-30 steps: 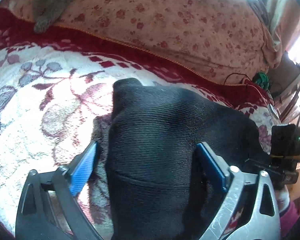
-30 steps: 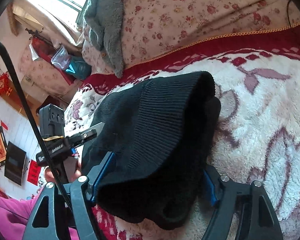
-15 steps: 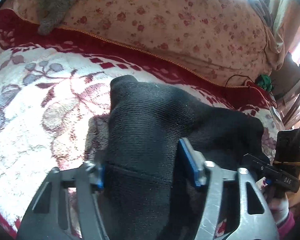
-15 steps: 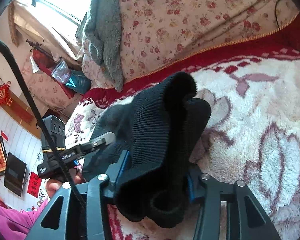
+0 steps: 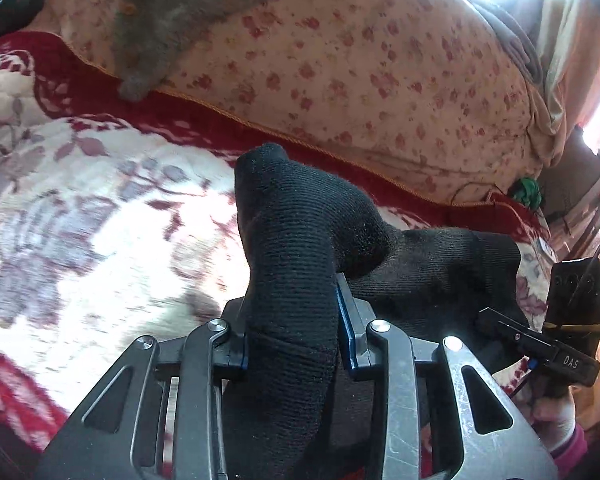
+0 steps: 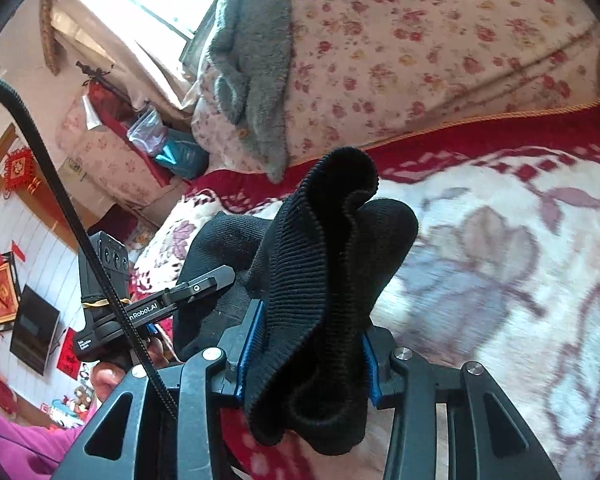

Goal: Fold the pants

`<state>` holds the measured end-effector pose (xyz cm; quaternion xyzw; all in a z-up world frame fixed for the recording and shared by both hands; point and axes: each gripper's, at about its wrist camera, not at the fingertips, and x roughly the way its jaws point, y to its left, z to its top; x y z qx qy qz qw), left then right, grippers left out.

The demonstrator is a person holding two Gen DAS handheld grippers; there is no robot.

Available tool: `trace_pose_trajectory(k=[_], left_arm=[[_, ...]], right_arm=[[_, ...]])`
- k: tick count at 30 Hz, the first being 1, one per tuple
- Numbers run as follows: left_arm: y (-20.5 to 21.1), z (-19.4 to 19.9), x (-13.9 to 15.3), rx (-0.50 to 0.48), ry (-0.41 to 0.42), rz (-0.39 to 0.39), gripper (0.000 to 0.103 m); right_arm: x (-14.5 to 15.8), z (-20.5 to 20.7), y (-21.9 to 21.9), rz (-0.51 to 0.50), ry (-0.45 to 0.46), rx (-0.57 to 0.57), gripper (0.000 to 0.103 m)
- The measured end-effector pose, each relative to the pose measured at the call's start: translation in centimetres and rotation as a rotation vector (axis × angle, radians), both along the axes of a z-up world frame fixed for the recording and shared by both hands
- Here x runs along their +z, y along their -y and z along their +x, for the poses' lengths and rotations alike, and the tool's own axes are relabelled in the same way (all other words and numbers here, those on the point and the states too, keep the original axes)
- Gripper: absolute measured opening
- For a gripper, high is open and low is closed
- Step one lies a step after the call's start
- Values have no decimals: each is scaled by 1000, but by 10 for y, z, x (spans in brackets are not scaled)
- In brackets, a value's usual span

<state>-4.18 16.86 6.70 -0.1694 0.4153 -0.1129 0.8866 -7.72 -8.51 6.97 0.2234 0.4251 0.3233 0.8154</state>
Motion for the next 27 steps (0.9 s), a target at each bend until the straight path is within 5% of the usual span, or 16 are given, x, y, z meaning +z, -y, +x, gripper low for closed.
trace_pose_trajectory(k=[17,27], left_arm=[[-141,-17,23,240,45,29,31],[-202,-11,-8,348,-34,-28,31]], right_arm=[[7,48,-148,29,15,181,41],[-28,78,-210,40,-52,234,41]])
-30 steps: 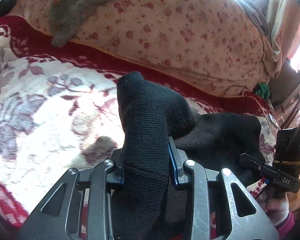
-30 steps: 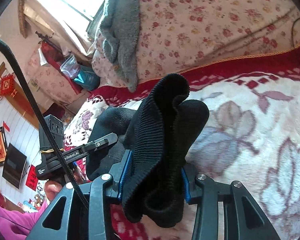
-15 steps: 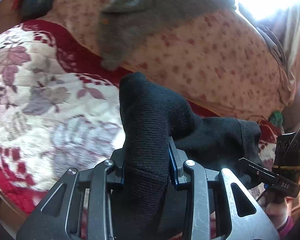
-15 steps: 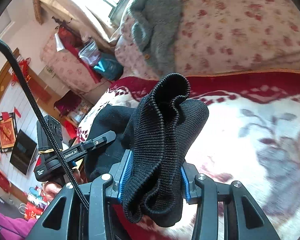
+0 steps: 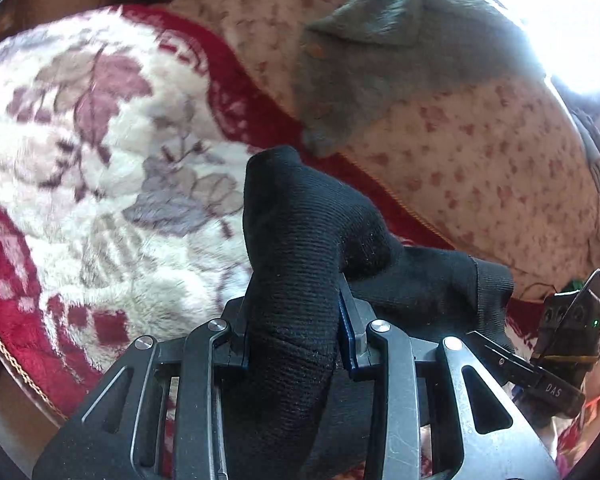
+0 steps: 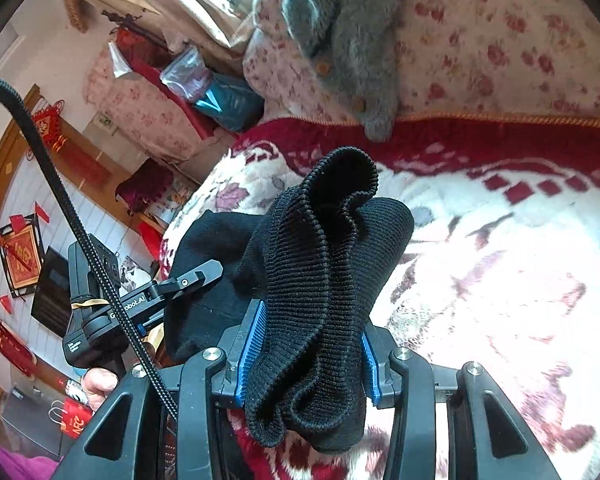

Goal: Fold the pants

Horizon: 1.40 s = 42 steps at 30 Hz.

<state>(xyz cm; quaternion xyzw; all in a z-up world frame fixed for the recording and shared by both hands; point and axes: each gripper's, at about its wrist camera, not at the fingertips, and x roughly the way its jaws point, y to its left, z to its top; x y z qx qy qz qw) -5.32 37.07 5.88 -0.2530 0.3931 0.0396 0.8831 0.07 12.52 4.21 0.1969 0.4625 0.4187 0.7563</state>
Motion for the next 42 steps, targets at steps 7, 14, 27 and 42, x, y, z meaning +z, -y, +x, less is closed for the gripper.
trace_pose_trajectory(k=[7,14,27,42], left_arm=[[-18,5,-35,56,-90,-84,53],[-18,1,-29,128,-123,-62,65],[29,-32,14,166,-64,163,65],[73,-64,35,183,0,332,65]], right_arm=[[-34,8,1,-61,-91,-29,47],[-4,-3,12,-174,19,-35,48],[47,-35,6,-247,209,-31,50],[59,-60,-17,-259,273,-34,55]])
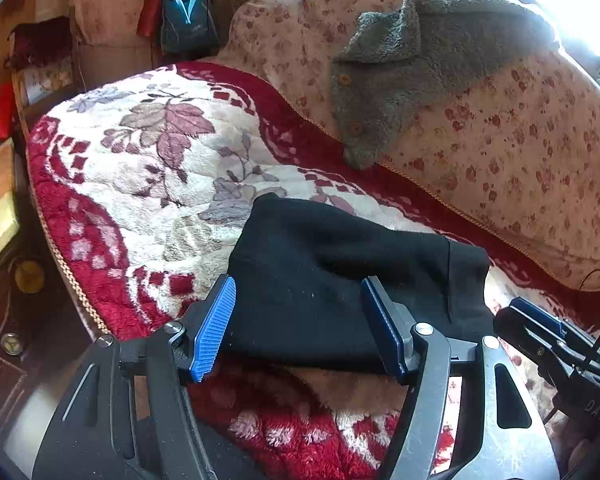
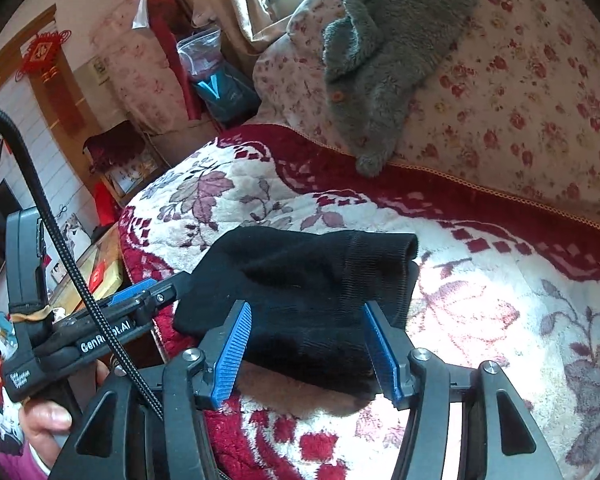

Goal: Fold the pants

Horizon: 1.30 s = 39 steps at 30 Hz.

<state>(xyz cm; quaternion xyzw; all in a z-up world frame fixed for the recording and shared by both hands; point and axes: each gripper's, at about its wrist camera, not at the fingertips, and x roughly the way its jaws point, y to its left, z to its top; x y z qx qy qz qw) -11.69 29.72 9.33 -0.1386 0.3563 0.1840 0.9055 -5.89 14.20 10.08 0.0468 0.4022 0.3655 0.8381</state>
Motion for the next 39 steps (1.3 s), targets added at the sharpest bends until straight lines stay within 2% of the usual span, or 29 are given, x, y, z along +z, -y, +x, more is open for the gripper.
trace_pose_trajectory(k=[14,39], left_arm=[[14,-15,8,10,14,51,65],[16,-18,3,19,-1,40,65]], right_arm=[[7,-12,1,14,20,11,59],[2,-18,-9,14,3,48,60]])
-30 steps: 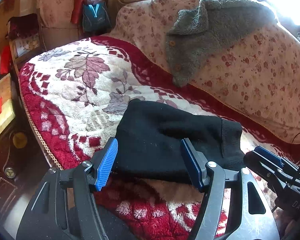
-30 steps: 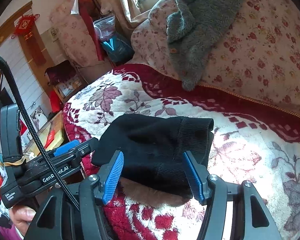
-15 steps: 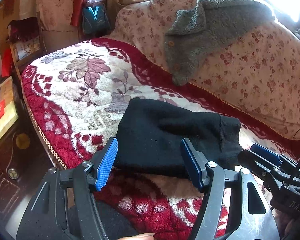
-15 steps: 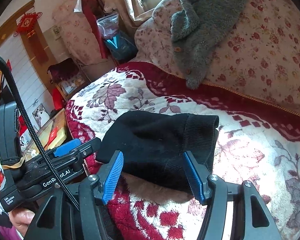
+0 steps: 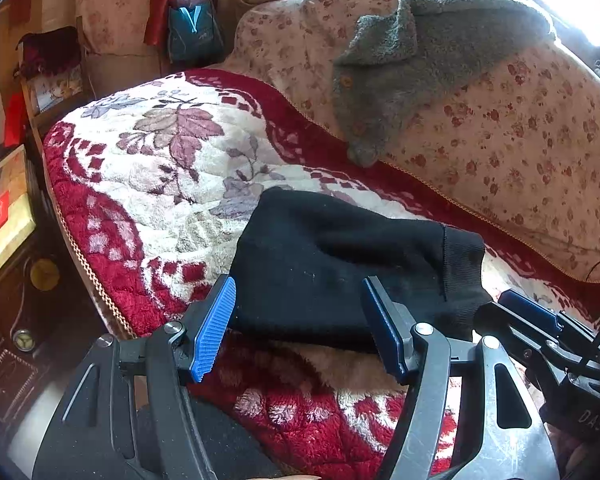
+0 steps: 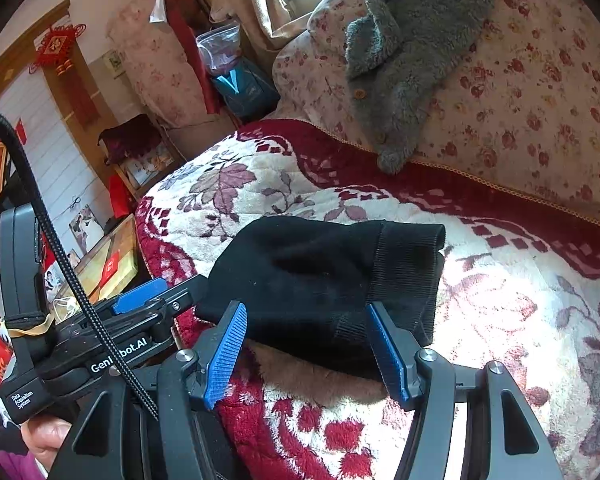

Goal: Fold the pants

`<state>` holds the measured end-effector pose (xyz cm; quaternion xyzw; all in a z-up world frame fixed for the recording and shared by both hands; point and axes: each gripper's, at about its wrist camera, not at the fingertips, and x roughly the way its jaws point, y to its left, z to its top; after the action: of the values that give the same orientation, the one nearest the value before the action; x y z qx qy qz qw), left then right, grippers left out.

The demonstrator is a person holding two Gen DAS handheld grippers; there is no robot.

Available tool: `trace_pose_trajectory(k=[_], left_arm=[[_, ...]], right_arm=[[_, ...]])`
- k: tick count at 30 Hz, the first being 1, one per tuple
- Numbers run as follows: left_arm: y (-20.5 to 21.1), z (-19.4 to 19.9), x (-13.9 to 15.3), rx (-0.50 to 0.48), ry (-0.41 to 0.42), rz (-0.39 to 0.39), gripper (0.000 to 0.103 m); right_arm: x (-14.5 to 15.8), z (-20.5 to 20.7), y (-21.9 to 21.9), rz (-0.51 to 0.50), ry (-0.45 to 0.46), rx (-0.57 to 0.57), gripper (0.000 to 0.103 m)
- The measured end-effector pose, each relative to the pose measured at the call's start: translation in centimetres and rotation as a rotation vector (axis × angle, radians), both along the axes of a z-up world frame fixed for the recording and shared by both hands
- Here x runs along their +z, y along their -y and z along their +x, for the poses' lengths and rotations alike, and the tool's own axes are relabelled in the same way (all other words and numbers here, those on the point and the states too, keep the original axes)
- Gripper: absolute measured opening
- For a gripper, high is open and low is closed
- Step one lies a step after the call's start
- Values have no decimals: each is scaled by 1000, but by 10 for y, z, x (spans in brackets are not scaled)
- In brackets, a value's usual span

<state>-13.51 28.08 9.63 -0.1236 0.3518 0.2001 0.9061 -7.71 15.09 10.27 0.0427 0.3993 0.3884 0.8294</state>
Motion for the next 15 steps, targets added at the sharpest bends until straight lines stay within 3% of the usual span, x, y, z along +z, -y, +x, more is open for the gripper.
trace_pose_trajectory(k=[15], left_arm=[[-1,0,-4,1,-7,-2,65]], right_arm=[[-1,-1,-4,-5,-2,7,60]])
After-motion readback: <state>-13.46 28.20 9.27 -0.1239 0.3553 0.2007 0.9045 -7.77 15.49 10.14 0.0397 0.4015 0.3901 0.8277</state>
